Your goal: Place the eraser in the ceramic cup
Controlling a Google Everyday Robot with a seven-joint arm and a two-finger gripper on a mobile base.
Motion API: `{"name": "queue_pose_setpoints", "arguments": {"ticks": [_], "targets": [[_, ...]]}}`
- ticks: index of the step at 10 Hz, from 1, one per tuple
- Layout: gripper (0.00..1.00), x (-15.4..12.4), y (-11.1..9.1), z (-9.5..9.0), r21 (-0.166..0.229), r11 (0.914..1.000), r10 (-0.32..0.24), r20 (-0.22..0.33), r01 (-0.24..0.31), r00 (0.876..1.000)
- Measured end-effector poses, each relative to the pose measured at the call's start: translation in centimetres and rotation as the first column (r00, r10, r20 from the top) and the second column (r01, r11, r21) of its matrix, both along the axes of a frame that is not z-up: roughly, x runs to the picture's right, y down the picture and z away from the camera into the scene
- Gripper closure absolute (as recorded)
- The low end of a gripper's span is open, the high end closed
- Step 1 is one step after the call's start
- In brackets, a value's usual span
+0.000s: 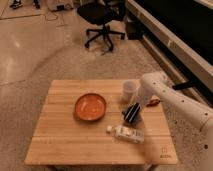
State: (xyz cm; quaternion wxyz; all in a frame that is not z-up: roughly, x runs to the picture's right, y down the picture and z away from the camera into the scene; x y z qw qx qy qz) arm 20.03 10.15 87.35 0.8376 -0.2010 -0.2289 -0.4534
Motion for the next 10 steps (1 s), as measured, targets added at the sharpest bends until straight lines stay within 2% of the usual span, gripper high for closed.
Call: {"name": "queue_pose_setpoints", "arguments": {"ticks": [2, 4, 7, 8, 10], "targets": [[0.90, 2.3, -1.0, -1.0, 0.015, 0.9986, 0.051, -0.017, -0.051, 0.999], [0.90, 3.6, -2.7, -1.5, 0.040, 0.9970, 0.067, -0.023, -0.066, 0.997], [0.90, 4.6, -7.1, -1.6, 0.103, 0.9922, 0.073, -0.022, -0.071, 0.997], [0.90, 4.9, -9.9, -1.6, 0.146, 0.9872, 0.070, -0.022, -0.066, 0.997], [0.90, 5.3, -13.1, -1.6, 0.198, 0.9787, 0.060, -0.028, -0.053, 0.998]]}}
